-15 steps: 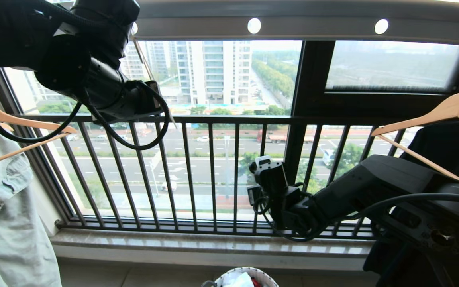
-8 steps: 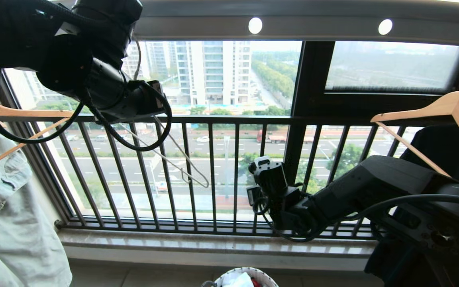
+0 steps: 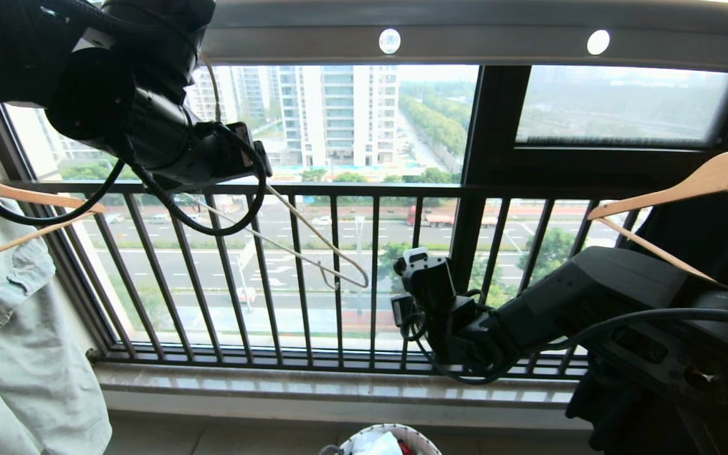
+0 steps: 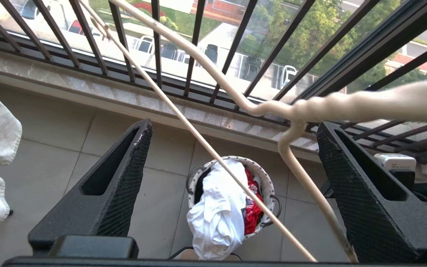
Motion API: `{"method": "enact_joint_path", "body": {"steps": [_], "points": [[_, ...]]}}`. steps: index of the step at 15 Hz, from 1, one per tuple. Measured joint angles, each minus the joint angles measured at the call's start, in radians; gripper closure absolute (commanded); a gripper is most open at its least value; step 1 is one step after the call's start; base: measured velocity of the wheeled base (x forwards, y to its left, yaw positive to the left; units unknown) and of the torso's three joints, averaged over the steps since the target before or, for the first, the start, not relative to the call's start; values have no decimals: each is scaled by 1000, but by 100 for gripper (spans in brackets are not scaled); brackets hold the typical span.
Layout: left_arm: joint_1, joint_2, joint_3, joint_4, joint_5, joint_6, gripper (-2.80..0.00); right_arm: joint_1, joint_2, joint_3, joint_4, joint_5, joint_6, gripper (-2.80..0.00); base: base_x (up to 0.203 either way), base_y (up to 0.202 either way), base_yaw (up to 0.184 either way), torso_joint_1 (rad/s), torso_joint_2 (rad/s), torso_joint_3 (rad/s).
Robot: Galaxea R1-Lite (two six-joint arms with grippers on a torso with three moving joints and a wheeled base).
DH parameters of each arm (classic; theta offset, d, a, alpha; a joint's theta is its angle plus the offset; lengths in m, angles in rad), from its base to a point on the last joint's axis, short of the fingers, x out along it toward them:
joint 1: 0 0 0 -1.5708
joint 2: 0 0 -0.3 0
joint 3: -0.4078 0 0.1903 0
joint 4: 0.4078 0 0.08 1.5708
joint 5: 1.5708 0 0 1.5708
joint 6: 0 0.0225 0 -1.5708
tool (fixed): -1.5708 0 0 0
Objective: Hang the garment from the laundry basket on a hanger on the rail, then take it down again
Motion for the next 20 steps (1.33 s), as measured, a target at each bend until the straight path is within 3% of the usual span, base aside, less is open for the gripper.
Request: {"method": "enact_joint_path", "body": {"steps": [9, 13, 16, 17, 20], "points": [[-30, -102, 0, 85, -7, 2, -280, 0, -20, 3, 0, 0, 2, 0, 0, 0, 0, 0, 0, 0], [-75, -220, -4, 189, -131, 4, -280, -1, -56, 9, 0, -1, 2, 0, 0, 0, 0, 0, 0, 0], [-105, -317, 26, 232, -148, 3, -280, -1, -83, 23, 0, -1, 2, 0, 0, 0, 0, 0, 0, 0], [-107, -350, 46, 235, -148, 3, 0, 3, -90, 28, 0, 0, 2, 0, 0, 0, 0, 0, 0, 0], [-112, -456, 107, 237, -152, 10, 0, 5, -111, 32, 1, -1, 0, 0, 0, 0, 0, 0, 0, 0]]}}
